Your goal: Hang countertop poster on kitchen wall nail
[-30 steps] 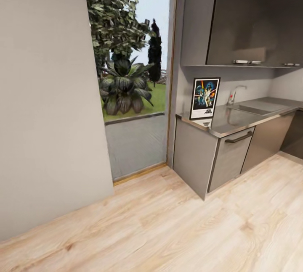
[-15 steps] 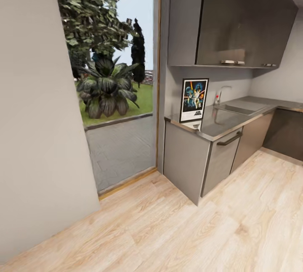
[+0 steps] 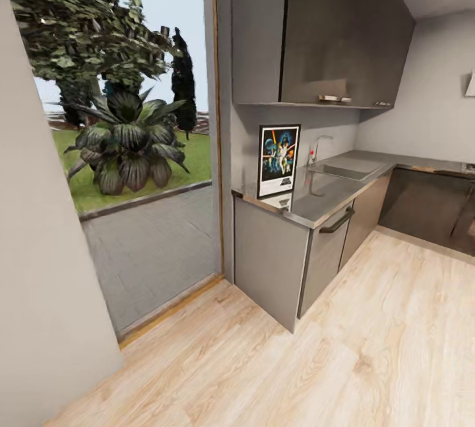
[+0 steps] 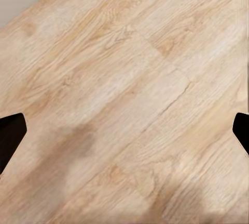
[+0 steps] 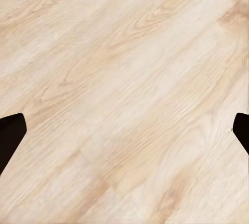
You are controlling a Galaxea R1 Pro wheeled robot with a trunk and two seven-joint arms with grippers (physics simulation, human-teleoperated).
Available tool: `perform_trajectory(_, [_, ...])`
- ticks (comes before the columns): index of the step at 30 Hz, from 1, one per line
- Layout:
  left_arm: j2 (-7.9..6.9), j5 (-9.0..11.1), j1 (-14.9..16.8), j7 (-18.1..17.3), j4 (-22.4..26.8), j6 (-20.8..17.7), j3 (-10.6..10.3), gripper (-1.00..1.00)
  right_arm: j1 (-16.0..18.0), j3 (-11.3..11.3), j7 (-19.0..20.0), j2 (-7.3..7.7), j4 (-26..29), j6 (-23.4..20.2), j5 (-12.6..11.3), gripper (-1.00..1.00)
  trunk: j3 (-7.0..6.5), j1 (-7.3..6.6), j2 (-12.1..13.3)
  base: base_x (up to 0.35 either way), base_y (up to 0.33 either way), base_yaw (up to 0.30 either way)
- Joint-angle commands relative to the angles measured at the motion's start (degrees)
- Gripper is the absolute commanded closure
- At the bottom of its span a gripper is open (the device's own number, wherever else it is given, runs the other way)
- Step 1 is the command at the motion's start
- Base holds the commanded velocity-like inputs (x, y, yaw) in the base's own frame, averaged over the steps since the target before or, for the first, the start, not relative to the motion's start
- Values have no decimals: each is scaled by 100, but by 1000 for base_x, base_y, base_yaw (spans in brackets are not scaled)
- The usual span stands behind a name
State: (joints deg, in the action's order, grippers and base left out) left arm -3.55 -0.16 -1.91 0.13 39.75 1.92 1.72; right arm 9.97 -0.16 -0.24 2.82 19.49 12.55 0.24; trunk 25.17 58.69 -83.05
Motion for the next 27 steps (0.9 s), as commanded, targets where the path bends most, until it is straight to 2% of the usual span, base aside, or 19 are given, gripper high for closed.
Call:
perform_trajectory(1, [-1, -2, -3, 0, 6, 10, 4, -100, 5, -1, -2, -1, -6, 19, 2, -100, 3, 4, -2, 282, 55, -299])
perform_trajectory(6, [-5, -2, -3, -10, 8, 17, 4, -100, 5, -1, -2, -1, -6, 19, 2, -100, -9, 4, -2, 128, 24, -300])
perform_trajectory(19, [-6, -3, -3, -13, 7, 13, -4, -100, 5, -1, -2, -1, -6, 19, -4, -100, -42, 4, -2, 24, 10, -294])
perform_trajectory(27, [-6, -4, -3, -13, 6, -5, -5, -100, 5, -1, -2, -1, -6, 19, 0, -100, -47, 4, -2, 206, 183, -109])
